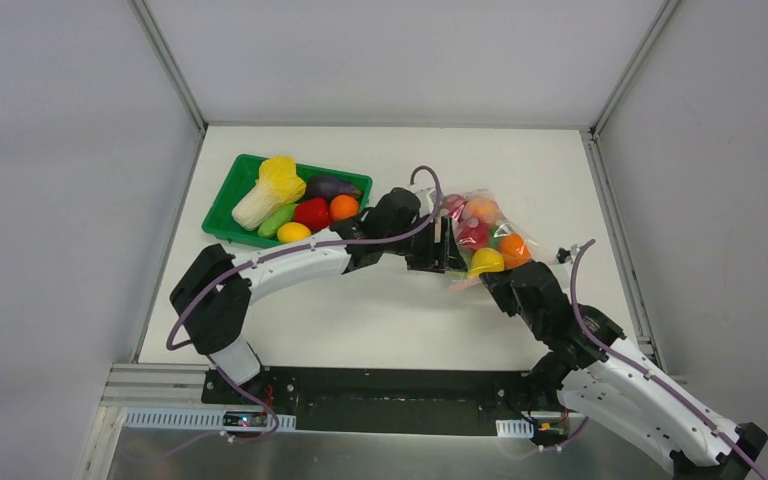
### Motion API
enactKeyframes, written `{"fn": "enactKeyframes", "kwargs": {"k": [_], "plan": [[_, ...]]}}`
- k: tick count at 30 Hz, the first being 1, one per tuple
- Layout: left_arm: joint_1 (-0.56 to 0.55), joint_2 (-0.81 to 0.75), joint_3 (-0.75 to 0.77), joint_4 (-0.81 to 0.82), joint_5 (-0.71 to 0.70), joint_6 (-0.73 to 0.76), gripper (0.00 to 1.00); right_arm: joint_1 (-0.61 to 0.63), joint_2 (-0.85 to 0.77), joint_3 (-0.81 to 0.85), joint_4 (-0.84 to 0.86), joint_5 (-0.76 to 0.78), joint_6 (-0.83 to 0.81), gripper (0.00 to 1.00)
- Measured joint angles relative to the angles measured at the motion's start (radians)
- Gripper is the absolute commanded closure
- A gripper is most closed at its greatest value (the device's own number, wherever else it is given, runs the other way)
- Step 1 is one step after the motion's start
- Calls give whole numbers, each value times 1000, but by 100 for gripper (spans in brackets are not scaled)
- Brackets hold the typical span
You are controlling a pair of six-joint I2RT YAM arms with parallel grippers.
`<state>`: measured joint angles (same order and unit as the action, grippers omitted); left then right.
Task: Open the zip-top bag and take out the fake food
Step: Unzip the zipper food storage bag at the center of the board.
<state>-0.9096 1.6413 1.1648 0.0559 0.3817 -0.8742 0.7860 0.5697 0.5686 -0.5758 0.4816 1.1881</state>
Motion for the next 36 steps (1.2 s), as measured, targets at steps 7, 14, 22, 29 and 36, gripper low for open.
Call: {"fn": "enactKeyframes", "kwargs": {"k": [7, 14, 22, 29, 36], "plan": [[-42, 37, 35, -123, -25, 140, 36, 0, 7, 0, 5, -4, -3, 100], [-69, 83, 88, -175, -43, 231, 47, 0, 26, 0, 25, -26, -4, 100], [-73, 91, 155, -227, -102, 304, 42, 0, 37, 0, 34, -47, -5, 100], [-73, 91, 184, -285, -138, 366, 53, 0, 37, 0, 42, -53, -5, 100], [-93, 113, 227, -296, -159, 409, 60, 0, 40, 0, 44, -57, -5, 100]]}}
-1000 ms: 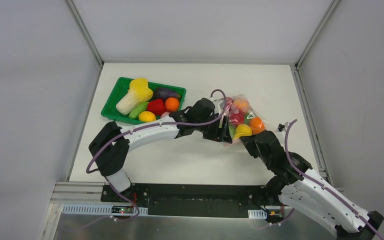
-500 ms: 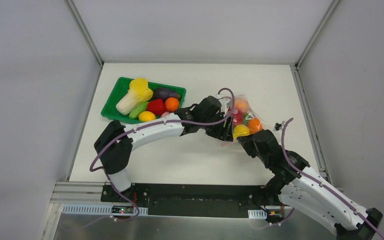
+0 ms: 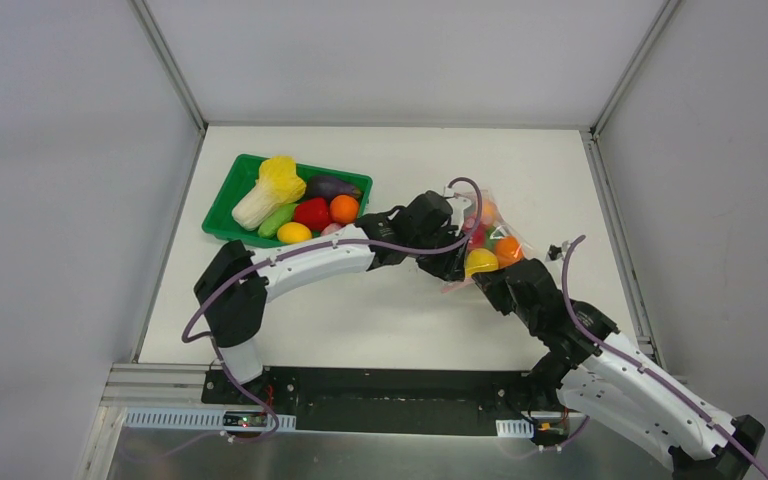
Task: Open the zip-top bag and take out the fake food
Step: Unzip the zipper food storage bag at the center of the board.
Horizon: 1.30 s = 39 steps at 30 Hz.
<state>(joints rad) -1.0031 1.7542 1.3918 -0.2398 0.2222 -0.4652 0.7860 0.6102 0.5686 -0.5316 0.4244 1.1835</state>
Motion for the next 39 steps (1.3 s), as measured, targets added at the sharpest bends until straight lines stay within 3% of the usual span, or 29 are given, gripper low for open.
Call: {"fn": "enactKeyframes", "kwargs": {"k": [4, 5, 8, 16, 27, 39], "plan": [[-14, 11, 25, -13, -2, 16, 61, 0, 4, 0, 4, -7, 0, 100], [-19, 15, 31, -16, -4, 20, 66, 0, 5, 0, 4, -10, 0, 100], [-19, 28, 55, -36, -18, 35, 100, 0, 5, 0, 4, -11, 0, 100], [-22, 34, 57, -40, -58, 26, 100, -1, -6, 0, -14, -6, 4, 100], [124, -108, -195, 197, 91, -260, 100, -4, -55, 47, -108, 74, 22, 100], [195, -144, -285, 315, 147, -417, 100, -31, -66, 96, -223, 156, 10, 100]]}}
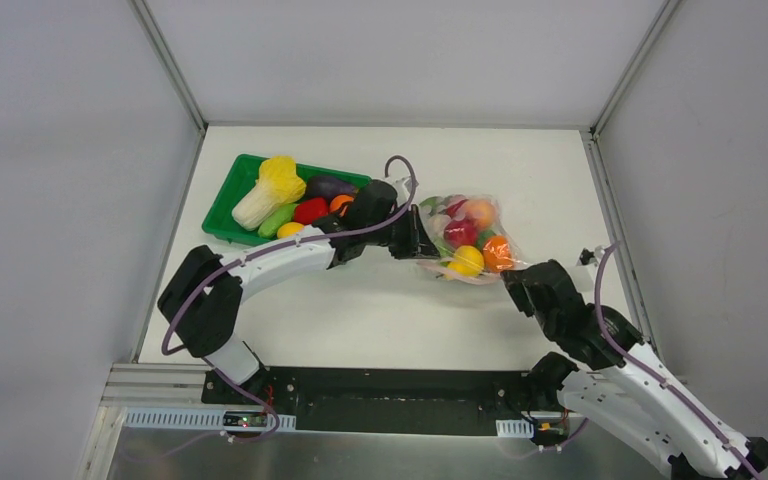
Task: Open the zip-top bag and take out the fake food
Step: Unzip the zipper food storage bag at the center of the board.
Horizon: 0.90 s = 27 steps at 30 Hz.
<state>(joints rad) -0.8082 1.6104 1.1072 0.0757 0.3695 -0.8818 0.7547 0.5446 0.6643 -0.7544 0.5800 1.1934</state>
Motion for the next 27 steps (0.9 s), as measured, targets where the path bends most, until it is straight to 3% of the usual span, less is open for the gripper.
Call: {"fn": "enactKeyframes", "kwargs": {"k": [10, 17, 19, 23, 27], "plan": [[113, -99, -75, 13, 11, -9, 100, -12, -6, 58, -98, 83, -9, 100], [130, -136, -116, 19, 25, -27, 100, -12, 11, 85, -104, 90, -7, 100], [138, -141, -121, 20, 31, -27, 100, -11, 16, 91, -103, 88, -9, 89], [150, -141, -104, -5, 56, 12, 100, -13, 21, 111, -90, 90, -115, 50], [190, -122, -45, -49, 68, 62, 100, -22, 31, 165, -83, 96, -307, 27]]}}
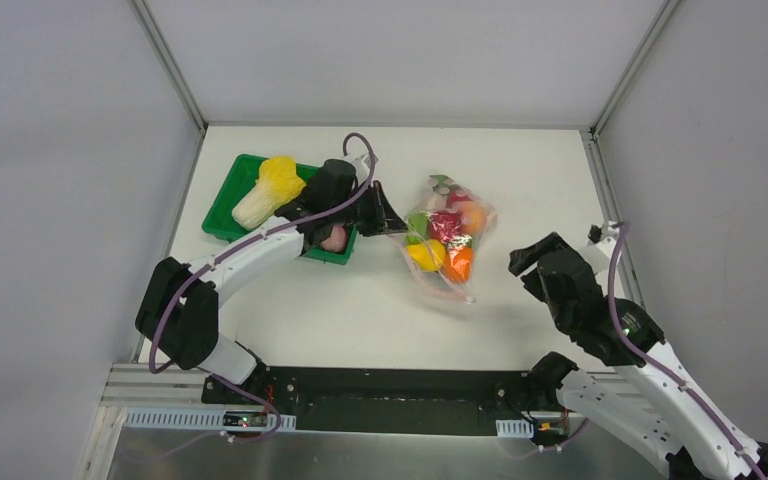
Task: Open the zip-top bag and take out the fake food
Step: Unzip the zipper food storage bag at the center of the board, then open the zipper of the food storage bag at the center of the board.
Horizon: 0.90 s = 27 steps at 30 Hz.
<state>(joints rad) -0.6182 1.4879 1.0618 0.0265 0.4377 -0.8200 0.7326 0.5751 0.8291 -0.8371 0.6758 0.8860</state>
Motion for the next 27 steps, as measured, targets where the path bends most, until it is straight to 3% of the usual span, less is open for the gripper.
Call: {"fn": "enactKeyframes", "kwargs": {"k": [5, 13, 19, 27], "plan": [[10, 14, 35, -37, 15, 30, 100, -1, 69, 116, 38, -36, -288, 17], [9, 18, 82, -122, 33, 68, 100, -2, 330, 262, 104, -274, -657, 16], [8, 26, 101, -145, 34, 77, 100, 27, 511, 277, 160, -438, -766, 23], [-11, 47, 124, -170, 33, 77, 100, 127, 640, 295, 225, -489, -822, 26]]}}
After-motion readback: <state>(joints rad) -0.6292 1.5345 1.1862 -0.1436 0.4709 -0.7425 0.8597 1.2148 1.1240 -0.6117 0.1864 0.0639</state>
